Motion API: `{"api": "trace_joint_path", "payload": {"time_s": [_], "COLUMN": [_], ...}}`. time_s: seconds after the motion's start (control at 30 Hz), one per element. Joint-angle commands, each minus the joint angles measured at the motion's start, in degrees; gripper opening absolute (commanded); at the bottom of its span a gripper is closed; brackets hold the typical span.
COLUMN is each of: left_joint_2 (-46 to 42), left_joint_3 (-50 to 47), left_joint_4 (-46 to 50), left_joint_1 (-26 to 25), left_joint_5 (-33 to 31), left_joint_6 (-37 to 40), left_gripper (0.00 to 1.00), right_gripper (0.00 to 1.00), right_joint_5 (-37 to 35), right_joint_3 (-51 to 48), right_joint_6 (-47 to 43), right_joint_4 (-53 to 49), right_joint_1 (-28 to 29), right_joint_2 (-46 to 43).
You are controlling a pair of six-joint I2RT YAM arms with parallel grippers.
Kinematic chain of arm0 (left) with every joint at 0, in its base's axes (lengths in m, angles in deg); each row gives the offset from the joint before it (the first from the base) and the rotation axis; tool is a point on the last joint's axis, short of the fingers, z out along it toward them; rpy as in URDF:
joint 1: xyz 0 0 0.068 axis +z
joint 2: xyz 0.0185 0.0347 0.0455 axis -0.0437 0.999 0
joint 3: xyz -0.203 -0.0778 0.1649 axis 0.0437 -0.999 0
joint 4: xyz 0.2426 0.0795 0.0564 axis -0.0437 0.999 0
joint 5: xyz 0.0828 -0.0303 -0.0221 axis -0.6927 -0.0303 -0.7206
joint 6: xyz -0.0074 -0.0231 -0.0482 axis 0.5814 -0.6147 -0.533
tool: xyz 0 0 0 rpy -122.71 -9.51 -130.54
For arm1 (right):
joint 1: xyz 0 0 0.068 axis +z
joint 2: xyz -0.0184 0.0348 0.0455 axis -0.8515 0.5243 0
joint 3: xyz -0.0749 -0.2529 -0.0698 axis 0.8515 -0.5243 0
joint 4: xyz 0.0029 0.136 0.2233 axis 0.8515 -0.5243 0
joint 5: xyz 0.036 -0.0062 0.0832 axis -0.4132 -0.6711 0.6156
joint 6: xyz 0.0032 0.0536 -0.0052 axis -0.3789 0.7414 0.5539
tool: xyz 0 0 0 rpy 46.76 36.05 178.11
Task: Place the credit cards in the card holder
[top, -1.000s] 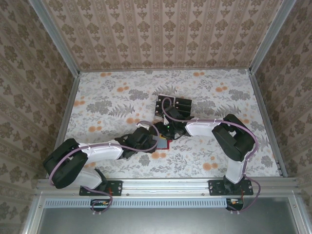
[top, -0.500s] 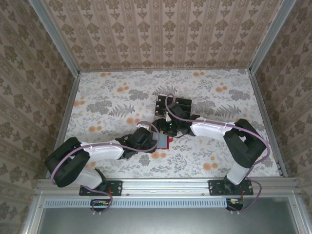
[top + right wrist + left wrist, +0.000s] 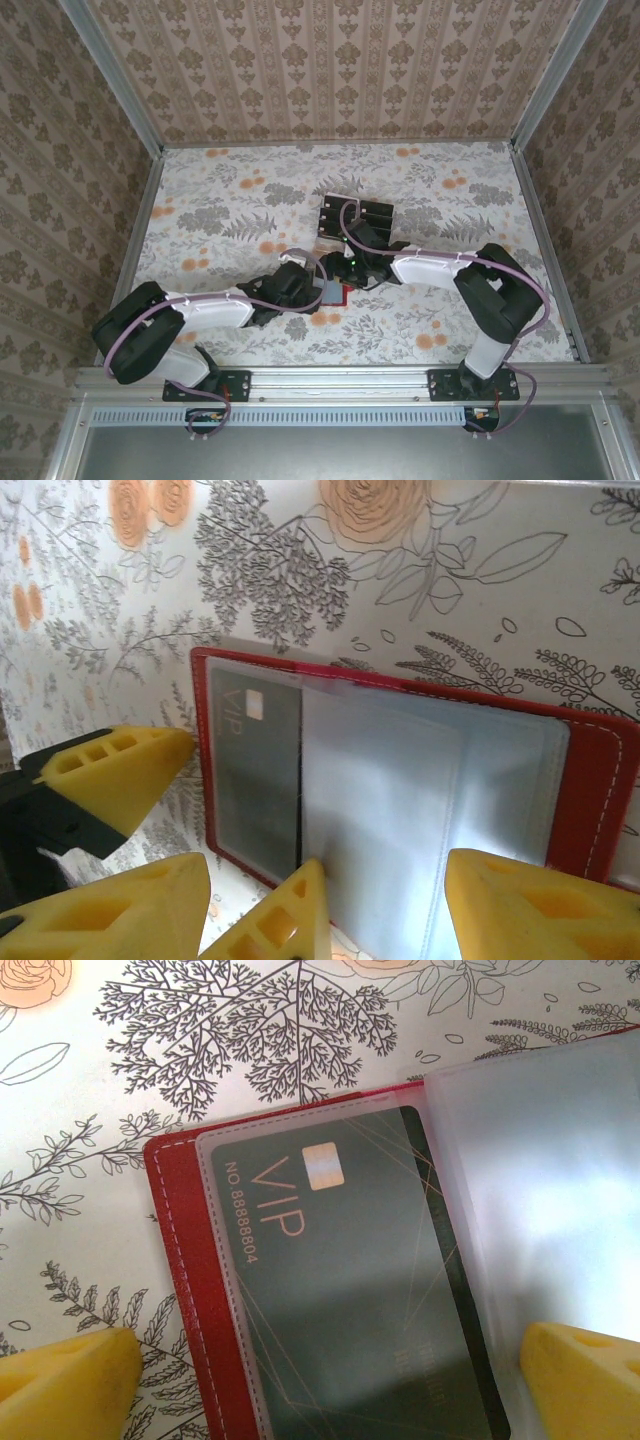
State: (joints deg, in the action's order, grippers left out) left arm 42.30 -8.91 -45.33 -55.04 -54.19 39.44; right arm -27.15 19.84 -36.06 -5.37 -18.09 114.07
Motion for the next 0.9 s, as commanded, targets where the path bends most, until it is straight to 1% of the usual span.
{"api": "trace_joint_path", "payload": {"time_s": [0.0, 0.27, 0.53, 0.7, 0.87], "left_joint_2": [0.3, 0.3, -1.1, -5.6, -13.5], "left_joint_3": [-1.2, -1.4, -1.3, -1.3, -2.4], "left_joint_4": [0.7, 0.4, 0.5, 2.2, 5.0], "left_joint_1": [-0.5, -0.5, -0.5, -0.4, -0.4], "left_joint_5": [-0.9, -0.7, -0.6, -1.2, -2.4], "left_joint_6": [-0.8, -0.9, -0.6, -0.2, -1.0], "left_gripper": [1.0, 1.0, 1.0, 1.0, 1.0], "right_gripper": [0.64, 0.64, 0.64, 0.64, 0.64], "right_joint_5": [-0.6, 0.2, 1.6, 1.3, 0.4], "right_joint_3": [0.1, 1.0, 2.6, 4.0, 6.5], "right_joint_6": [0.8, 0.8, 0.7, 0.5, 0.2], "right_joint_4": [0.8, 1.4, 1.4, -0.5, -3.4], "right_joint_1": [0.3, 0.4, 0.6, 1.5, 2.9], "right_joint_2": [2.0, 4.2, 3.9, 2.5, 2.1]}}
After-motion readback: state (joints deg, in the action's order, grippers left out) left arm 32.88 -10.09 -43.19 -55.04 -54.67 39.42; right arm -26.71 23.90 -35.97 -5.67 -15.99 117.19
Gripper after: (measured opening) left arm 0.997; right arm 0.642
